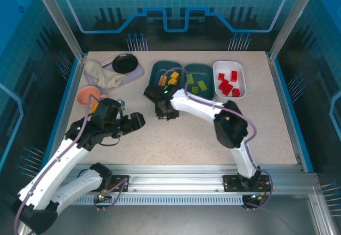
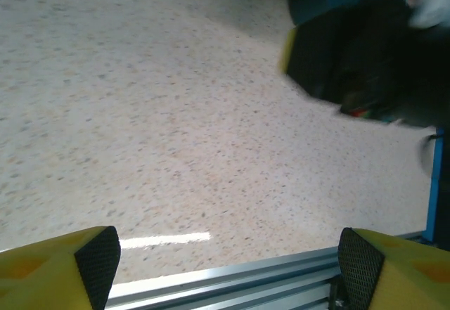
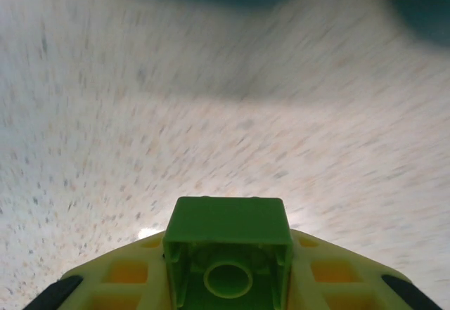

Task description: Sort the legos into containers by color

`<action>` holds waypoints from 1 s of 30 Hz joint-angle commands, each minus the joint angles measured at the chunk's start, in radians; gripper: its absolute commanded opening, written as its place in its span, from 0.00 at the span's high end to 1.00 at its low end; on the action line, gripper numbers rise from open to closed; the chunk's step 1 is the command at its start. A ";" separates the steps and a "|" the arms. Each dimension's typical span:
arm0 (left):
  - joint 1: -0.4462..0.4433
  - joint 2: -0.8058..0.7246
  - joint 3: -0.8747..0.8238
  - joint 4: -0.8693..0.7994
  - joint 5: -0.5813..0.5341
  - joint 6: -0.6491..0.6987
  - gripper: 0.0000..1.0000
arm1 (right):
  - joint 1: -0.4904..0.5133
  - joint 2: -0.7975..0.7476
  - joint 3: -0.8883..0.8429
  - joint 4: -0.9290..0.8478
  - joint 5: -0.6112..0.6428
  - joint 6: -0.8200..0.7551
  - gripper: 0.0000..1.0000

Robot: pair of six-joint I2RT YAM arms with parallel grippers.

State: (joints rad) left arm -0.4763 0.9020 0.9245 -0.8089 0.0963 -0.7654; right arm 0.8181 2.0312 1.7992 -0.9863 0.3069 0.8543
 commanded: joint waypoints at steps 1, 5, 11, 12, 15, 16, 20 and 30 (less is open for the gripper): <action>-0.011 0.091 0.057 0.163 0.101 0.023 0.16 | -0.131 -0.042 -0.005 -0.062 0.086 -0.153 0.76; -0.023 0.224 0.123 0.241 0.104 0.021 0.16 | -0.276 0.045 0.076 -0.098 0.054 -0.234 0.76; -0.033 0.390 0.240 0.279 0.101 0.028 0.16 | -0.392 0.252 0.281 -0.181 0.058 -0.283 0.75; -0.035 0.406 0.251 0.282 0.100 0.029 0.16 | -0.405 0.276 0.311 -0.190 0.057 -0.285 0.75; -0.041 0.442 0.274 0.287 0.097 0.028 0.17 | -0.433 0.358 0.398 -0.221 0.029 -0.280 0.75; -0.043 0.449 0.277 0.284 0.094 0.028 0.17 | -0.435 0.382 0.421 -0.238 0.022 -0.276 0.75; -0.048 0.456 0.272 0.284 0.085 0.022 0.17 | -0.436 0.397 0.411 -0.247 0.038 -0.261 0.74; -0.047 0.443 0.263 0.277 0.073 0.019 0.17 | -0.442 0.391 0.381 -0.244 -0.009 -0.225 0.53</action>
State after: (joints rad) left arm -0.5175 1.3556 1.1706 -0.5339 0.1738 -0.7570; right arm 0.3851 2.4279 2.1807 -1.1965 0.3248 0.6113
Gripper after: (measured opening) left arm 0.834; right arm 0.450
